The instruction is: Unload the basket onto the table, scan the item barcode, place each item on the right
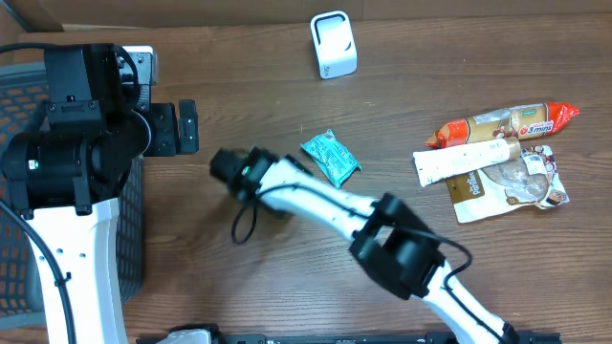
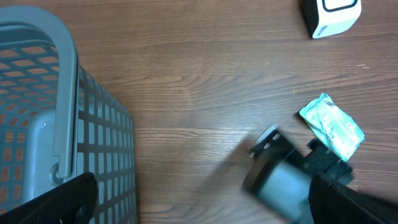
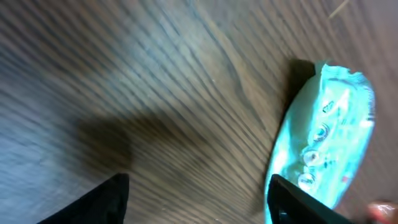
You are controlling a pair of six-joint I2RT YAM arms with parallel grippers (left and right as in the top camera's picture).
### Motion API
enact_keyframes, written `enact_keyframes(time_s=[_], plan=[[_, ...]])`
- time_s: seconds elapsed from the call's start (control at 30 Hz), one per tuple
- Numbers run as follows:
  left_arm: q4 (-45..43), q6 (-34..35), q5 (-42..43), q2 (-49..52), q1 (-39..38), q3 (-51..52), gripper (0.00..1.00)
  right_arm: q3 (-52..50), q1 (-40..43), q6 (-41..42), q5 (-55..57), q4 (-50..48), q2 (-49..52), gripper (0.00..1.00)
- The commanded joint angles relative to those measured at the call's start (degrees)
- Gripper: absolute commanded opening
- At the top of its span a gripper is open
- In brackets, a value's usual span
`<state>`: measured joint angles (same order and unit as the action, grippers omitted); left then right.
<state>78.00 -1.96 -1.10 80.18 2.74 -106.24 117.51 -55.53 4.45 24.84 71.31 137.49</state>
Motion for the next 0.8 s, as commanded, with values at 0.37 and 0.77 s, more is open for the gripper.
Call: enact_keyframes(time_s=[0.37, 0.77], plan=[[-0.2, -1.0, -0.4, 0.5, 0.2, -0.4, 1.0, -2.9, 24.6, 0.5, -36.0, -2.7, -8.9, 0.04], [-0.2, -1.0, -0.4, 0.5, 0.2, -0.4, 0.99, -19.6, 24.3, 4.8, -40.9, -18.7, -8.8, 0.36]])
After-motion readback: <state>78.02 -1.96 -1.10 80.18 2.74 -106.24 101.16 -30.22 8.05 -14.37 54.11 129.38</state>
